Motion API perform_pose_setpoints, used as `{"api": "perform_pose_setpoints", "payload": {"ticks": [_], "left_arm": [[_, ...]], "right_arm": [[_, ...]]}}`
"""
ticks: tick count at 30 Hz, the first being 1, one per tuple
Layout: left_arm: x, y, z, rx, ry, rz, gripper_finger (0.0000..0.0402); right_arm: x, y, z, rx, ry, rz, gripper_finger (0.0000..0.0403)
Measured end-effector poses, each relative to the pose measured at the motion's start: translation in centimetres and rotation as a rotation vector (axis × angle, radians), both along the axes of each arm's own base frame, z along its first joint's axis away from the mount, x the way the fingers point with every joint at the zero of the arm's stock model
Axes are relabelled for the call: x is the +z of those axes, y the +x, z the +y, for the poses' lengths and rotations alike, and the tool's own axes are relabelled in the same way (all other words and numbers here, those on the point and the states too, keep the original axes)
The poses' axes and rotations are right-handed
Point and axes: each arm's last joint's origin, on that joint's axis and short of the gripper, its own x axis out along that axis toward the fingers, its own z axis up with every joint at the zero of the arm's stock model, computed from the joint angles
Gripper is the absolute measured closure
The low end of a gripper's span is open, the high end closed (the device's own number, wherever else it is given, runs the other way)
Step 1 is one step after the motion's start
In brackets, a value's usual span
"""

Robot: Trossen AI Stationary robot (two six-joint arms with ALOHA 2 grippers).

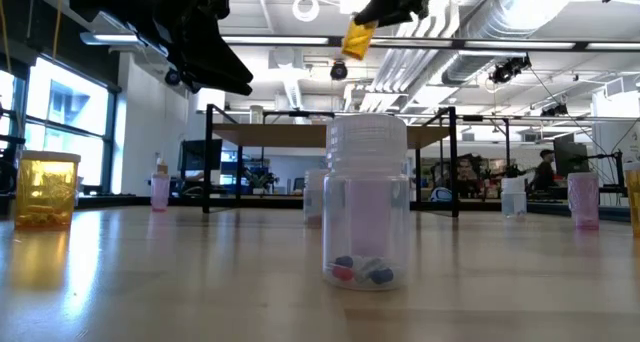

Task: Pick and place medicine bottles onto shelf by color
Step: Put the middle orange pill bottle on the shelf

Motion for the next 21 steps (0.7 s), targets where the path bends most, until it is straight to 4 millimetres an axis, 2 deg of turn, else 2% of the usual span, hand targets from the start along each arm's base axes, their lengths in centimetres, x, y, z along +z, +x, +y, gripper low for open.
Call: {"api": "perform_pose_setpoints", "payload": {"ticks": [5, 9, 12, 16, 21], "left_arm": [[0.0, 0.0, 0.0, -0.001, 0.003, 0.001, 0.0204], [0.0, 0.0, 0.0, -0.001, 0.003, 0.001, 0.0204], [0.0, 0.0, 0.0, 0.000, 0.003, 0.002, 0.0204], [0.0, 0.0, 0.0, 0.000, 0.004, 0.003, 0.0204], [0.0, 0.0, 0.0, 0.000, 0.003, 0.003, 0.0204]], "right_arm": [[3.5, -1.2, -4.5, -0.169, 0.026, 0.006, 0.0201], [4.0, -2.2, -7.8, -0.304, 0.129, 0.056, 0.0200], [3.0, -2.6, -9.8, -0.343, 0.225, 0.082, 0.0201], [0.5, -2.6, -11.9, -0.363, 0.341, 0.116, 0.0200], [-1.8, -2.4, -12.8, -0.404, 0.422, 0.190, 0.0201]]}}
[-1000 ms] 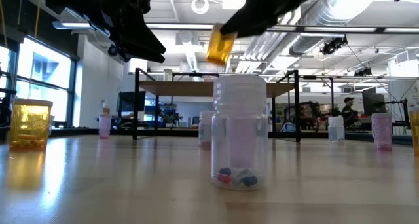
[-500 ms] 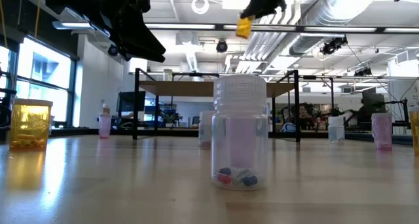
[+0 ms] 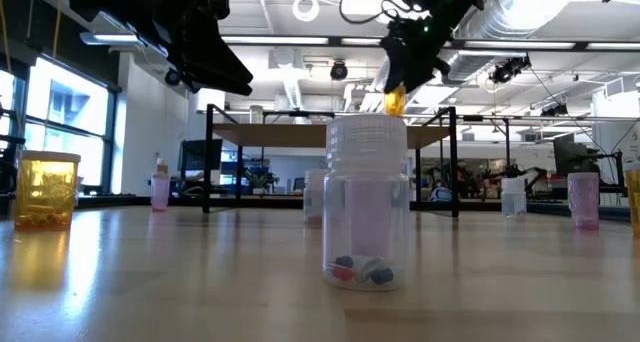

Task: Pick and place medicine bottles onto shelf by color
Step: Put the middle orange pill bottle on the shelf

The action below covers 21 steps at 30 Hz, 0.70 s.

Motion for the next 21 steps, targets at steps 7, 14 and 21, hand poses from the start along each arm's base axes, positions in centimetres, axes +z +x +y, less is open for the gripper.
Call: {"api": "perform_pose_setpoints", "payload": {"ticks": [7, 14, 21], "left_arm": [[0.0, 0.0, 0.0, 0.000, 0.000, 0.000, 0.0204], [0.0, 0.0, 0.0, 0.001, -0.002, -0.001, 0.0204], [0.0, 0.0, 0.0, 0.001, -0.002, -0.001, 0.0204]], "right_arm": [[-2.0, 0.7, -0.4, 0.005, 0.057, 0.090, 0.0201], [-2.5, 1.0, -0.6, 0.003, 0.061, 0.104, 0.0201], [-2.5, 1.0, -0.7, 0.001, 0.039, 0.127, 0.0191]]}}
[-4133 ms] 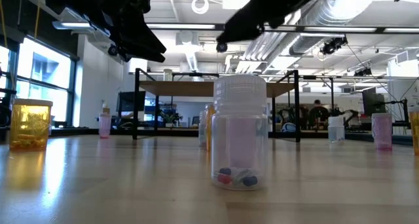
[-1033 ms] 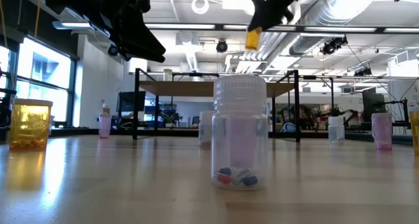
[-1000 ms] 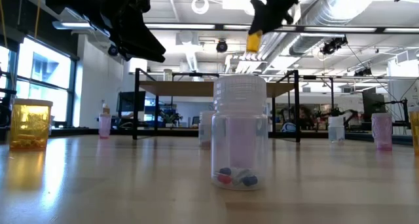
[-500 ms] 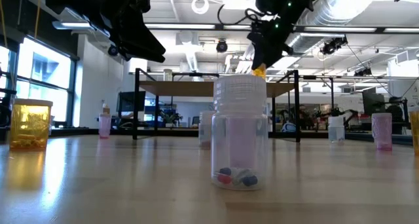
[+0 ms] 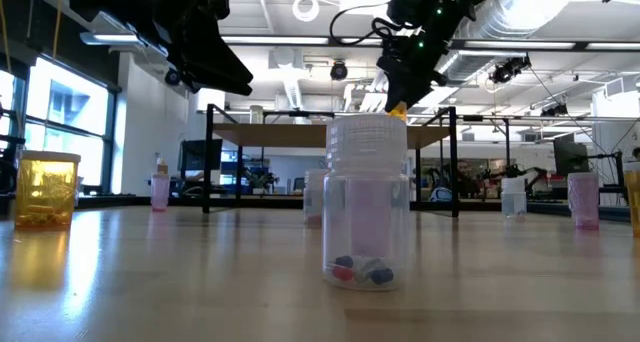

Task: Pick and place medicine bottles onto shelf by color
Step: Put the middle orange pill bottle on the shelf, then put the top left white pill bottle on the shelf

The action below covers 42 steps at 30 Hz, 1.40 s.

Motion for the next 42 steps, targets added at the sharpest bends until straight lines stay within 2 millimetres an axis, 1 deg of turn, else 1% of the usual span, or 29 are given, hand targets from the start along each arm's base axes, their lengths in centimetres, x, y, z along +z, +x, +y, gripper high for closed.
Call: {"api": "perform_pose_setpoints", "payload": {"ticks": [6, 10, 17, 20, 23, 28, 31, 39, 42], "left_arm": [[0.0, 0.0, 0.0, 0.000, 0.000, 0.000, 0.0204], [0.0, 0.0, 0.0, 0.000, 0.000, 0.000, 0.0204], [0.0, 0.0, 0.0, -0.002, 0.002, 0.000, 0.0204], [0.0, 0.0, 0.0, -0.001, 0.001, 0.000, 0.0204], [0.0, 0.0, 0.0, -0.005, -0.003, 0.000, 0.0204], [0.0, 0.0, 0.0, 0.006, 0.003, 0.000, 0.0204], [0.0, 0.0, 0.1, 0.016, 0.007, 0.000, 0.0203], [0.0, 0.0, 0.1, 0.045, -0.021, -0.010, 0.0204], [0.0, 0.0, 0.1, 0.064, -0.021, -0.012, 0.0204]], "right_arm": [[-0.1, 0.0, 0.0, 0.005, -0.008, 0.014, 0.0159], [0.1, 0.0, 0.0, 0.013, -0.013, 0.019, 0.0148], [2.2, 0.1, -0.1, 0.015, -0.033, -0.005, 0.0147], [3.1, -0.2, 0.1, 0.037, -0.031, 0.027, 0.0147], [3.5, -0.3, 0.6, 0.056, -0.011, 0.059, 0.0147], [4.5, -0.4, 2.0, 0.099, -0.026, 0.054, 0.0147], [5.2, -0.8, 3.0, 0.123, -0.030, 0.050, 0.0146], [7.7, -2.6, 6.6, 0.192, -0.050, 0.007, 0.0146], [8.0, -3.6, 8.0, 0.207, -0.054, -0.031, 0.0146]]}}
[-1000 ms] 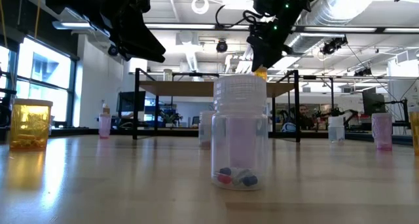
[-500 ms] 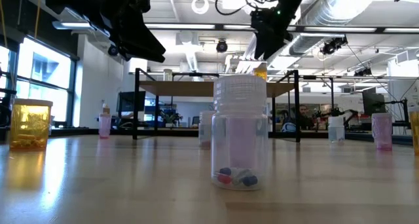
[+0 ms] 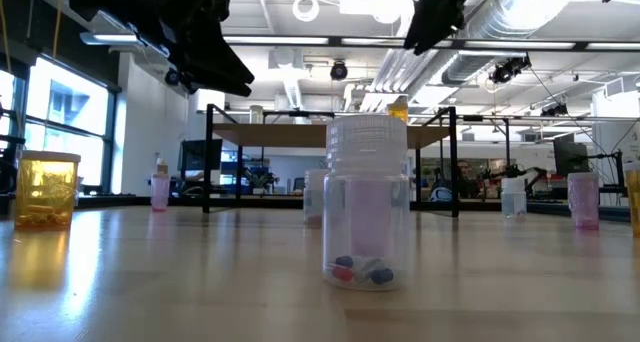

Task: Pick and place medicine bottles onto shelf by color
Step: Put the top left white pill bottle on the shelf

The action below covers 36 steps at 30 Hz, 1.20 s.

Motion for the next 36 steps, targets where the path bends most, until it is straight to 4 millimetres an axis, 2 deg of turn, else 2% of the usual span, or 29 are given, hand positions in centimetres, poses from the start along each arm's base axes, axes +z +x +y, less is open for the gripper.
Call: {"api": "perform_pose_setpoints", "payload": {"ticks": [8, 14, 25, 36], "left_arm": [[0.1, 0.1, 0.0, -0.020, 0.026, 0.004, 0.0204], [-0.9, 1.0, -0.3, -0.053, 0.035, 0.034, 0.0204], [-4.1, 4.1, -1.2, -0.082, 0.065, 0.060, 0.0204], [-7.1, 6.2, -1.1, -0.004, 0.070, 0.047, 0.0204]], "right_arm": [[-2.3, -2.1, 3.0, 0.023, 0.003, -0.095, 0.0146], [-4.2, -2.7, 4.9, 0.043, 0.049, -0.155, 0.0146], [-9.1, -1.8, 6.9, 0.073, 0.079, -0.214, 0.0146], [-12.0, -1.3, 8.0, 0.115, 0.089, -0.264, 0.0146]]}}
